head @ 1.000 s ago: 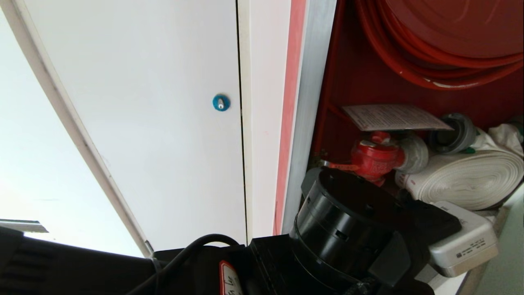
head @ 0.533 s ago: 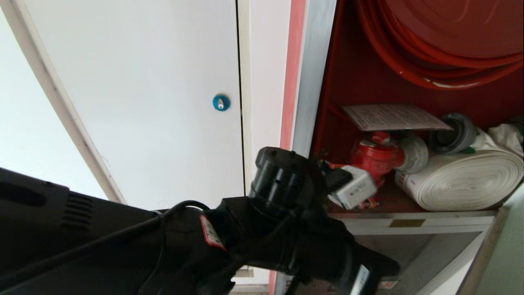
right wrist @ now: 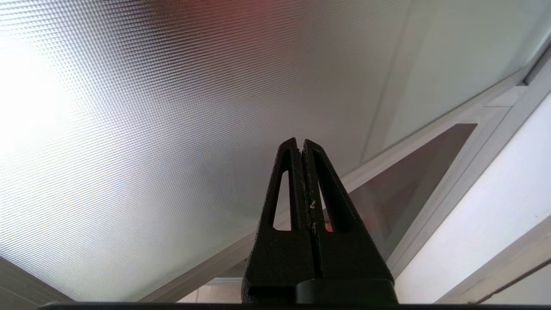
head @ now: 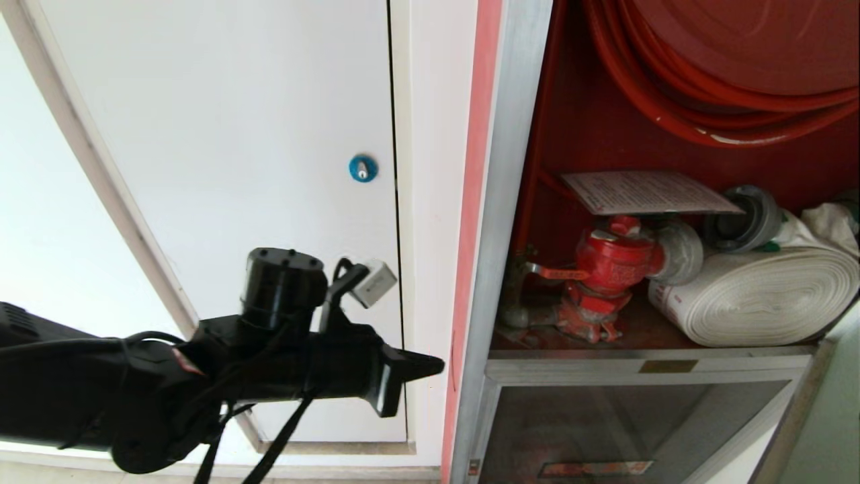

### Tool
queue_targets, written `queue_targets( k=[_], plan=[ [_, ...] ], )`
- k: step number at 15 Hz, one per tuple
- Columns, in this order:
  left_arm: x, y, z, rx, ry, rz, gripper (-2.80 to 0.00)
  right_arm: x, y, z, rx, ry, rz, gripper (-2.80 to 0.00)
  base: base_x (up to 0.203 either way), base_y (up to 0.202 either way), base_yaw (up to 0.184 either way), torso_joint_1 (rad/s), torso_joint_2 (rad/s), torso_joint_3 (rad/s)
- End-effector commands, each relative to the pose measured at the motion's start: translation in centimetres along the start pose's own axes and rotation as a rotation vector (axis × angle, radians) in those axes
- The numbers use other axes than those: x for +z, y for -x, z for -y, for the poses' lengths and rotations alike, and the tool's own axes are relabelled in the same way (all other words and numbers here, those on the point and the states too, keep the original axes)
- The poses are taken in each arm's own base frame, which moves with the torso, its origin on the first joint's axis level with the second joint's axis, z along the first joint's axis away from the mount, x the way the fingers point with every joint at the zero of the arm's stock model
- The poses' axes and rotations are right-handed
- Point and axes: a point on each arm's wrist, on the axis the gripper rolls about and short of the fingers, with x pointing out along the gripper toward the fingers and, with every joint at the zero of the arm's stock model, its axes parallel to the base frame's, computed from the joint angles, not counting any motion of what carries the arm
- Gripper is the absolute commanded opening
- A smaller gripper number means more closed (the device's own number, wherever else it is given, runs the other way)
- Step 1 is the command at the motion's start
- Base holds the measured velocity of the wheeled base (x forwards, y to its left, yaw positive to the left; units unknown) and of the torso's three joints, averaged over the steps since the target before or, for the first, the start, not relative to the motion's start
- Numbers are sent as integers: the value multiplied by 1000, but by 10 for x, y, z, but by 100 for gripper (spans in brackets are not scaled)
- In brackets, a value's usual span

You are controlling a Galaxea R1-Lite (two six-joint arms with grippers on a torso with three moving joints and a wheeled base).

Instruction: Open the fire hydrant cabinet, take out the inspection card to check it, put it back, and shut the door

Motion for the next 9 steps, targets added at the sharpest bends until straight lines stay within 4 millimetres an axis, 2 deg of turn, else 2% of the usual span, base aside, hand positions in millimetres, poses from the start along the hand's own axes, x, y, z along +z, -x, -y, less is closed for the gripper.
queue_targets(
  k=[1,5,9],
  plan=[
    [3,40,-9,86,4,67,-280,0,0,0,0,-1,0,-280,0,0,0,0,0,0],
    [-16,94,-27,264,46,112,-280,0,0,0,0,-1,0,-280,0,0,0,0,0,0],
    [-16,160,-19,489,-4,263,-280,0,0,0,0,-1,-1,-280,0,0,0,0,0,0]
  ],
)
